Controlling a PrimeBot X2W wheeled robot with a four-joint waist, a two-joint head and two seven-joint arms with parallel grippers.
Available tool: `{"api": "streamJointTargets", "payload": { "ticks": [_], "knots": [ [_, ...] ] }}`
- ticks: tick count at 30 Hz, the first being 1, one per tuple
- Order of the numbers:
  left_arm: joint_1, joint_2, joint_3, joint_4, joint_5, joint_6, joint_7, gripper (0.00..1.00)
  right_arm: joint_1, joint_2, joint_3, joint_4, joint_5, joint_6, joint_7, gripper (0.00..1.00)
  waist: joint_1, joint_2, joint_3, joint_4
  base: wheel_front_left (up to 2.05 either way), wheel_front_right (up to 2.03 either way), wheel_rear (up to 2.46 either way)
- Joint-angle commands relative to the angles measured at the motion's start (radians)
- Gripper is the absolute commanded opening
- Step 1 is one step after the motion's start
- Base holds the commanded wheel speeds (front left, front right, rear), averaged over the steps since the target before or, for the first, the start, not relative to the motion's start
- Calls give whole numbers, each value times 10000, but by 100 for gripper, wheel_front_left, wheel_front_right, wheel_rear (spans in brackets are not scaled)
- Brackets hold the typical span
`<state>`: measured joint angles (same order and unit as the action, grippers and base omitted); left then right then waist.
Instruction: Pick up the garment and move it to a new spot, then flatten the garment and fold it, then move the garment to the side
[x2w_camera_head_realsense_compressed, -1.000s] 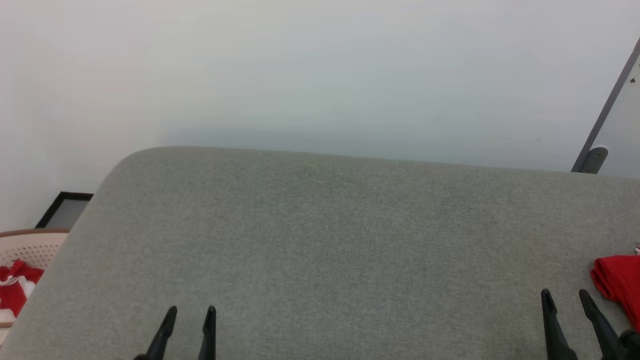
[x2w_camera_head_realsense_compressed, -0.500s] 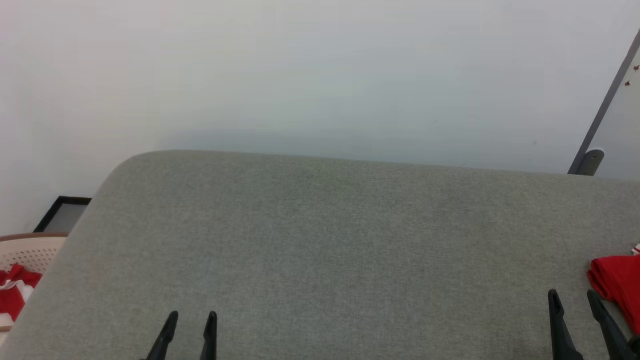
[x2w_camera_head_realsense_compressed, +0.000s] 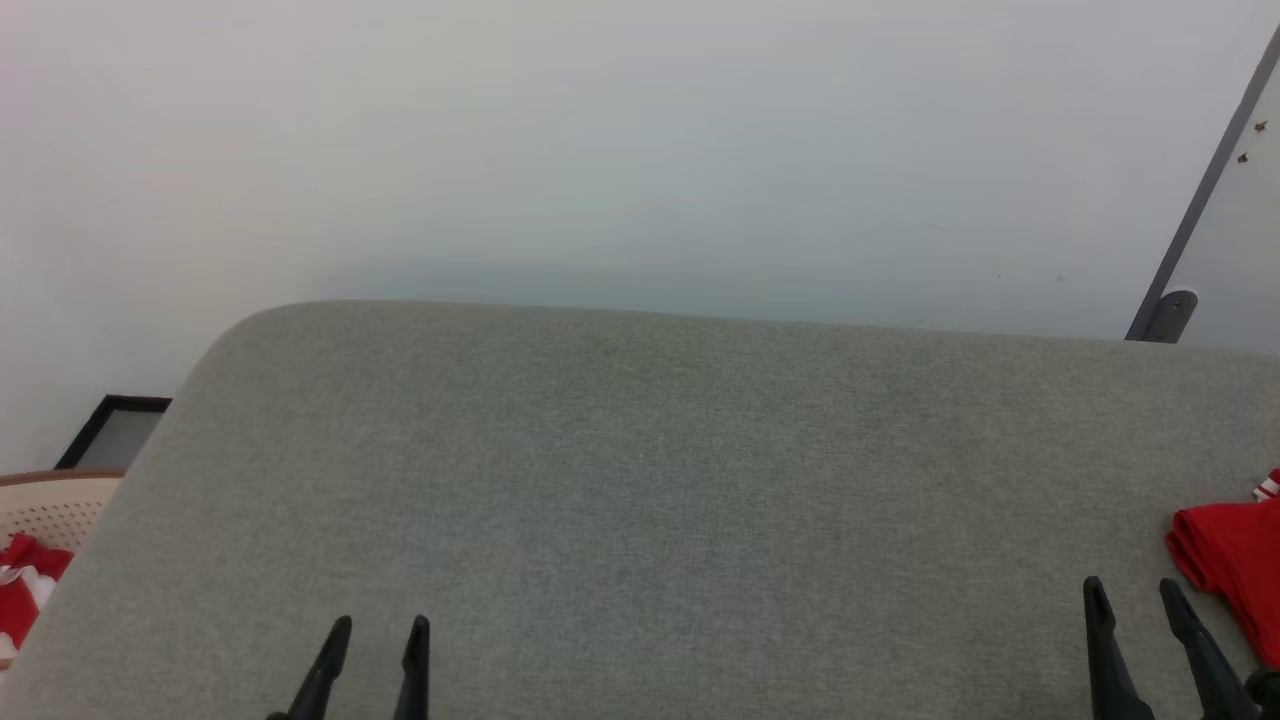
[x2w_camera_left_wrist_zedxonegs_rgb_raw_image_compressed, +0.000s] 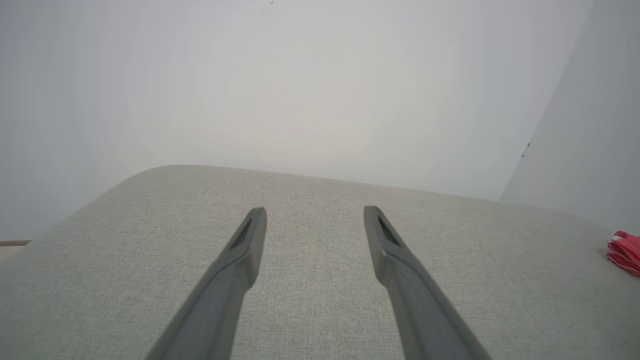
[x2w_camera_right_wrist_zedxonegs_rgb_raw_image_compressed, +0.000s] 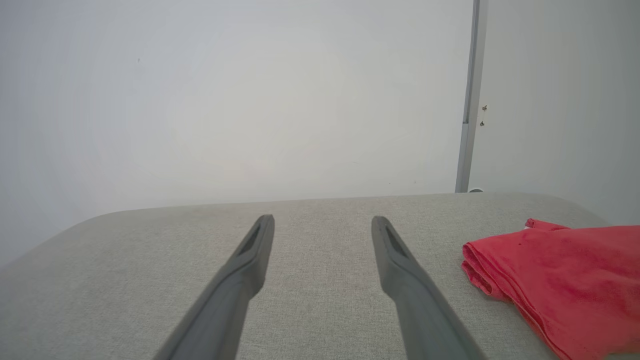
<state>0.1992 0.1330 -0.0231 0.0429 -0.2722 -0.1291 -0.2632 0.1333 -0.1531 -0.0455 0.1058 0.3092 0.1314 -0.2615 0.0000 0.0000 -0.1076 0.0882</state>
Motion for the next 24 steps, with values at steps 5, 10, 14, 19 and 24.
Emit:
{"api": "streamJointTargets", "payload": {
  "ticks": [5,10,14,19,24],
  "knots": [
    [8,-11,256,31,-177,-22,-8,100,-259,41,244,45,91,-17,-44,100,0,0,60,-181,0,0,0],
    [188,-129,198,434,-201,2,12,0,57,132,234,448,59,0,60,0,0,0,38,-142,0,0,0],
    [40,-156,225,520,-912,7,184,0,-75,185,173,533,731,0,276,0,0,0,70,-165,0,0,0],
    [-192,-176,277,634,-1828,7,414,0,-246,243,109,584,1602,-1,524,0,0,0,113,-194,0,0,0],
    [-411,-200,327,749,-2685,3,631,0,-409,299,52,633,2425,-1,753,0,0,0,156,-224,0,0,0]
  ]
}}
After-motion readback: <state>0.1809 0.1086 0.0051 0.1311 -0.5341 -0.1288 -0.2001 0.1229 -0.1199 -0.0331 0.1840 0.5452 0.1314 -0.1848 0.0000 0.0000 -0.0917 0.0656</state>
